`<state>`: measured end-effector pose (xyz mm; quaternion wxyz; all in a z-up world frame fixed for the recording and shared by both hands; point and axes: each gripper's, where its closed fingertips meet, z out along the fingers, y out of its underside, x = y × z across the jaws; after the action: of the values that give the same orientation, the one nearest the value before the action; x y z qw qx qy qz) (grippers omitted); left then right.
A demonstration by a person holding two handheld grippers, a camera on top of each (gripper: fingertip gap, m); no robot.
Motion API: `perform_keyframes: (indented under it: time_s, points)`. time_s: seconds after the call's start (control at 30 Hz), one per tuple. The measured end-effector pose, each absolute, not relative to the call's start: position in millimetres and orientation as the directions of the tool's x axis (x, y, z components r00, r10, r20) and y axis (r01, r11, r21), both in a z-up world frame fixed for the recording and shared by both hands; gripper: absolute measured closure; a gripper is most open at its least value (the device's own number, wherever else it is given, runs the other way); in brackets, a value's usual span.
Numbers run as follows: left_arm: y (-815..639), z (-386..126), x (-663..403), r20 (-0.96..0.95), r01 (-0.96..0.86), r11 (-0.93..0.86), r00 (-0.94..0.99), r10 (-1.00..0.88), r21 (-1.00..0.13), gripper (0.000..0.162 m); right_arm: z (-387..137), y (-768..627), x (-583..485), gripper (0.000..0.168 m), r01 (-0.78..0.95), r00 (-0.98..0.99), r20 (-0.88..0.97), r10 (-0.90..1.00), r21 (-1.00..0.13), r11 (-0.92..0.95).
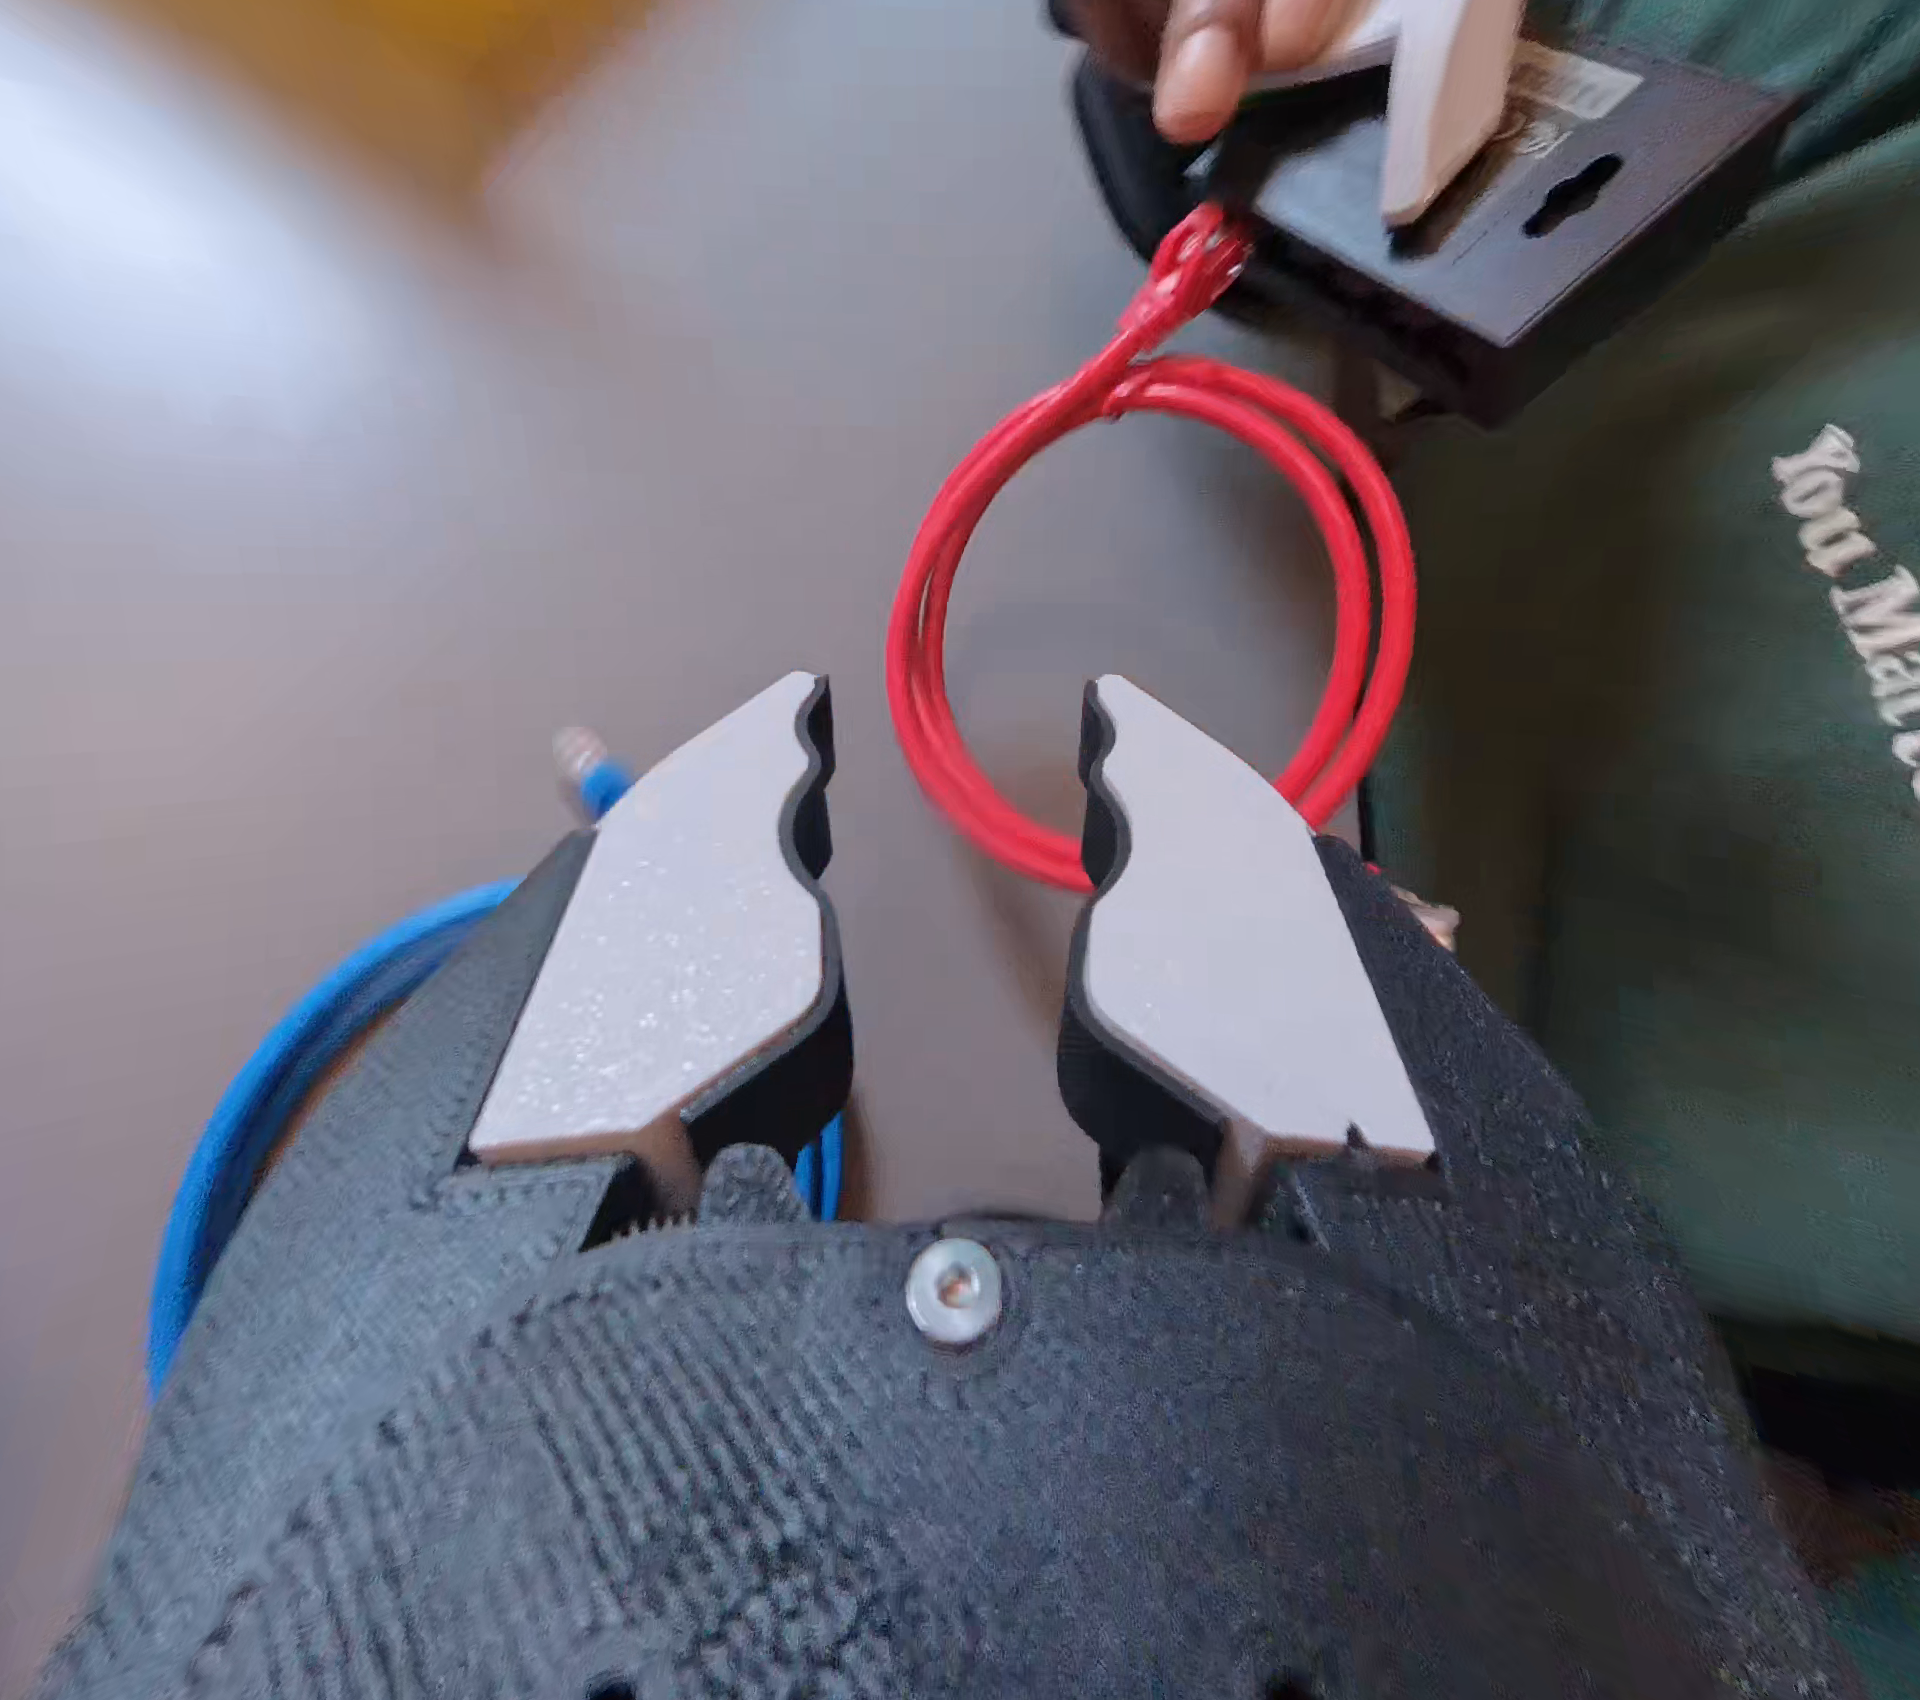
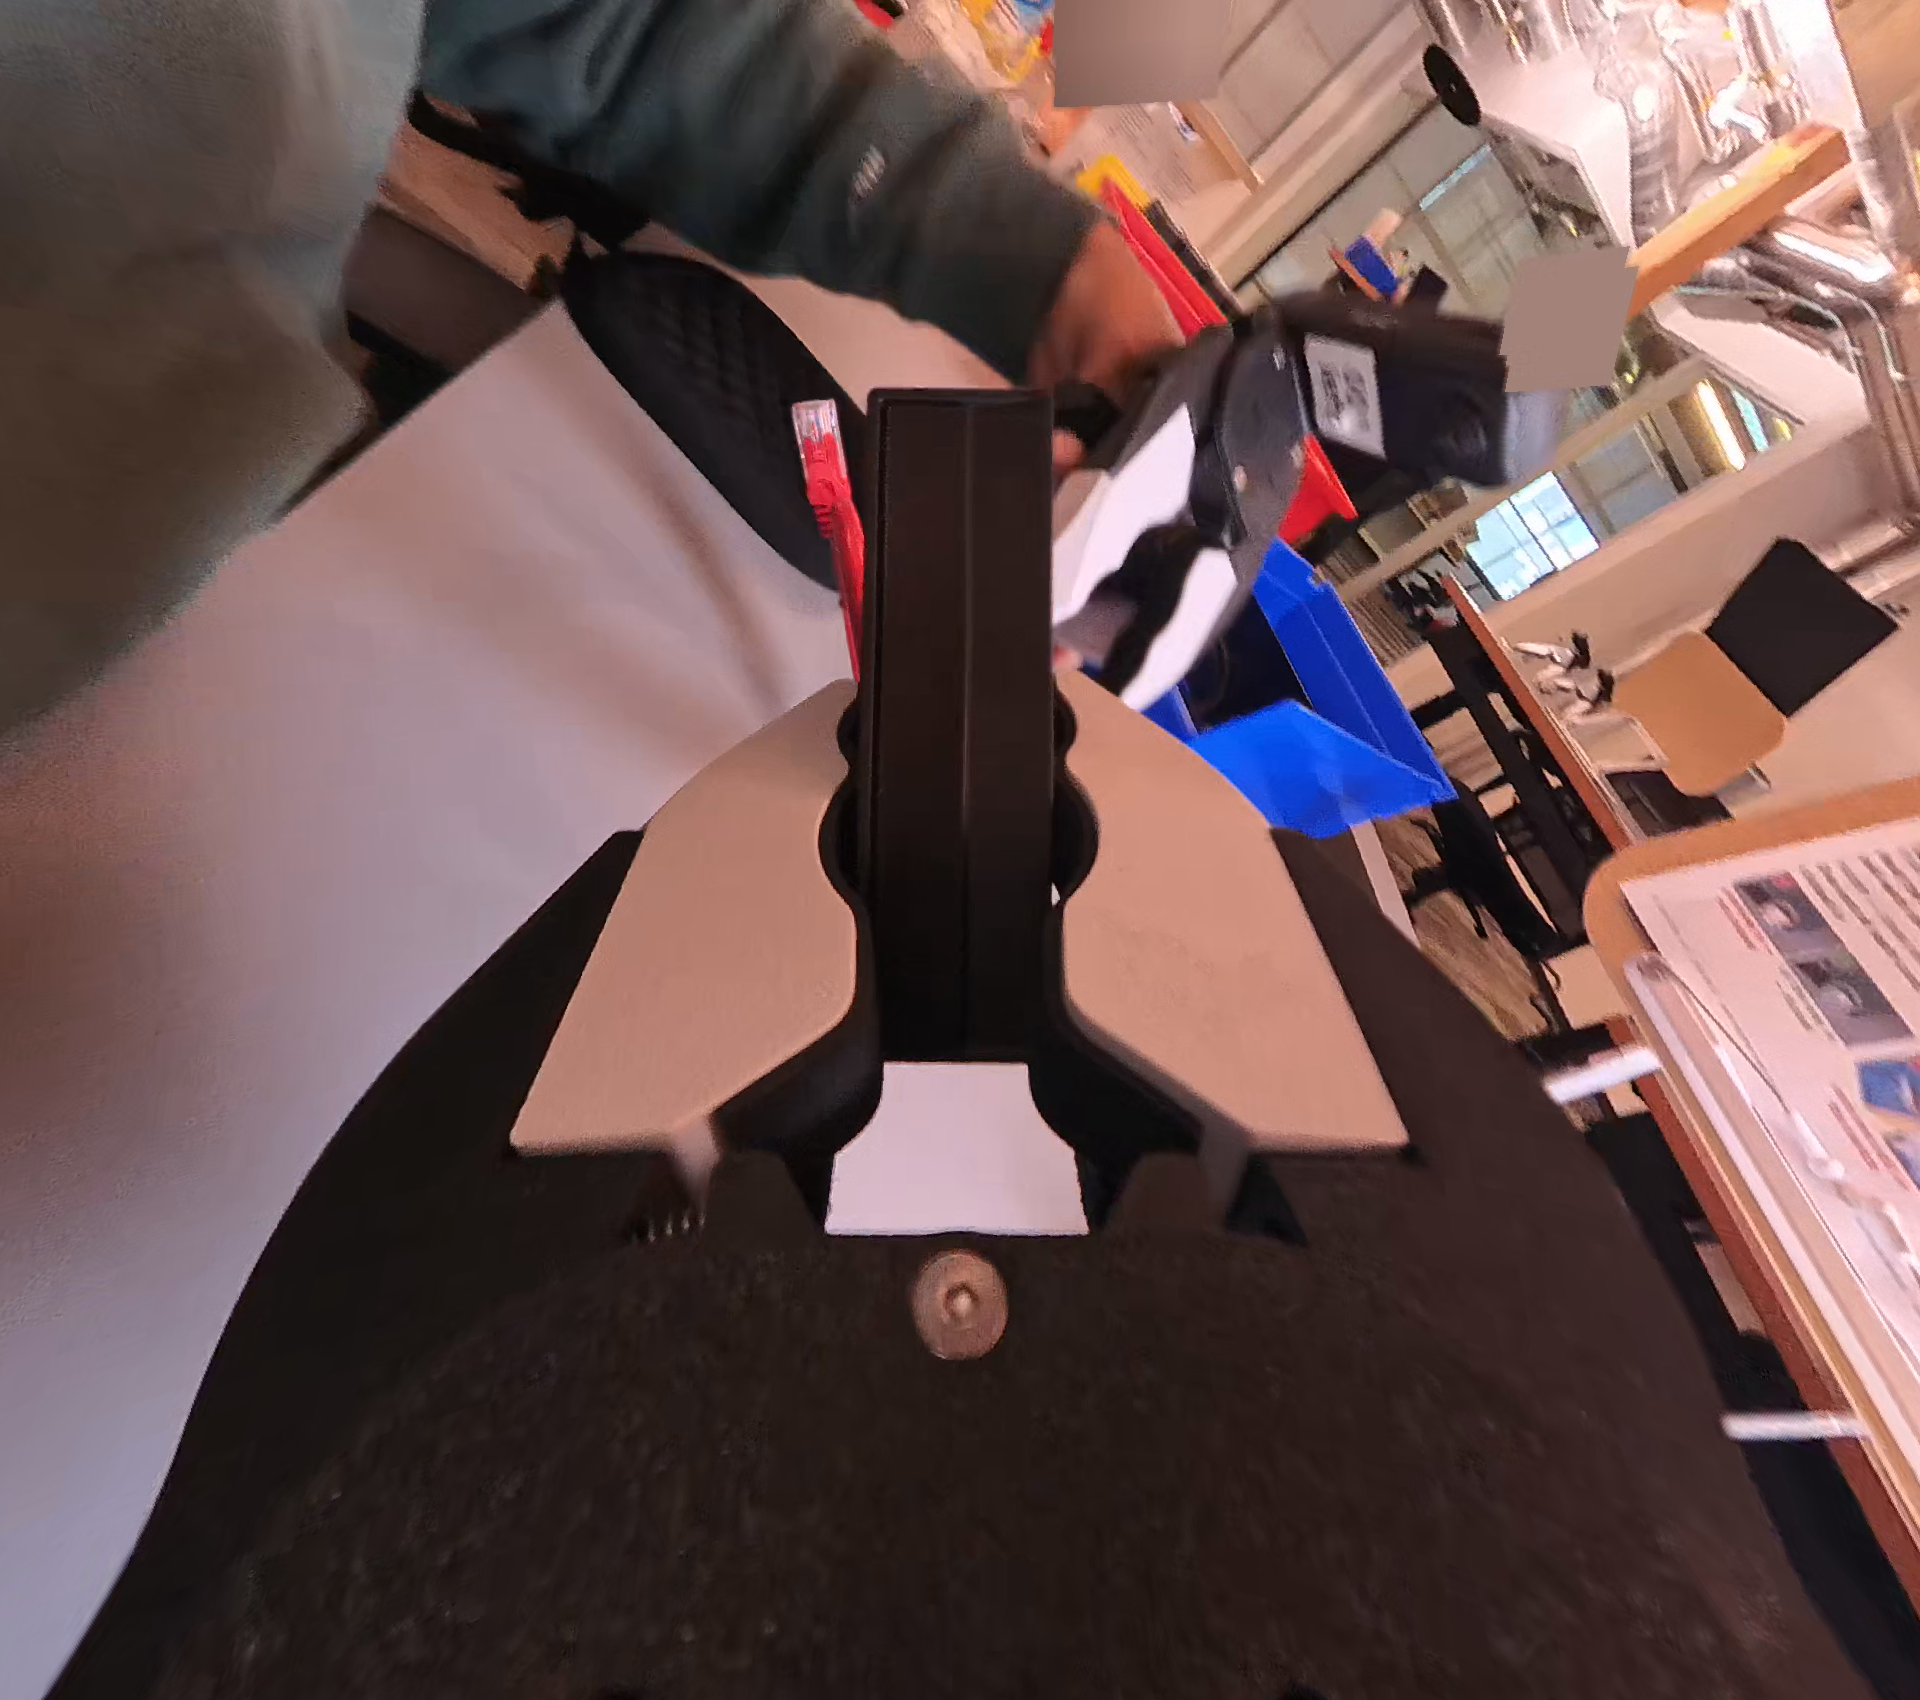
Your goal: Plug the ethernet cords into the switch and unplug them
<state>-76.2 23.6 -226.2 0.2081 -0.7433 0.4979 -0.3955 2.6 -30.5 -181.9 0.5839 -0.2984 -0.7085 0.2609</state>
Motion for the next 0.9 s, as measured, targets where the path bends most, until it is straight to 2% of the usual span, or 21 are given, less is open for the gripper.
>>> perform_keyframes:
  time_s: [0.03,0.13,0.2,0.23,0.27,0.3,0.33,0.43,0.5,0.57,0.7,0.9]
  points:
    - [17,-228,-63,0.374,-0.591,-0.362,0.107,-0.921,-0.721,0.115,-181,-38,0,0.138,0.100,-0.159,0.674,0.721,-0.716,0.691]
    - [-14,-252,-36,0.362,-0.673,-0.144,-0.195,-0.911,-0.725,0.108,-179,-62,-5,0.139,0.053,-0.204,0.703,0.681,-0.687,0.725]
    - [-38,-261,-23,0.414,-0.689,-0.068,-0.350,-0.840,-0.721,0.109,-176,-73,-6,0.139,0.029,-0.216,0.714,0.666,-0.677,0.735]
    - [-48,-260,-16,0.432,-0.674,-0.059,-0.402,-0.807,-0.737,0.115,-175,-75,-6,0.137,0.024,-0.215,0.716,0.664,-0.676,0.736]
    - [-52,-260,-11,0.442,-0.669,-0.062,-0.417,-0.794,-0.741,0.130,-174,-74,-5,0.137,0.028,-0.208,0.715,0.667,-0.678,0.735]
    - [-50,-264,-8,0.449,-0.693,-0.072,-0.381,-0.808,-0.718,0.147,-174,-69,-3,0.138,0.037,-0.199,0.710,0.676,-0.684,0.729]
    - [-48,-265,-9,0.466,-0.716,-0.098,-0.338,-0.817,-0.691,0.152,-175,-62,-1,0.139,0.051,-0.186,0.698,0.692,-0.697,0.716]
    - [-30,-253,-15,0.538,-0.702,-0.285,-0.164,-0.827,-0.652,0.153,-178,-27,5,0.138,0.128,-0.100,0.664,0.741,-0.730,0.671]
    - [-17,-244,-19,0.628,-0.650,-0.460,-0.036,-0.777,-0.605,0.152,-190,4,9,0.138,0.232,-0.046,0.649,0.759,-0.732,0.640]
    - [-4,-242,-24,0.670,-0.590,-0.561,0.045,-0.741,-0.580,0.151,-210,29,11,0.138,0.336,-0.022,0.621,0.784,-0.734,0.591]
    - [12,-251,-30,0.725,-0.508,-0.675,0.134,-0.676,-0.535,0.151,-236,52,10,0.137,0.459,0.011,0.606,0.796,-0.710,0.534]
    - [35,-264,-40,0.722,-0.454,-0.736,0.249,-0.646,-0.502,0.152,-236,62,8,0.127,0.549,0.092,0.661,0.745,-0.657,0.516]
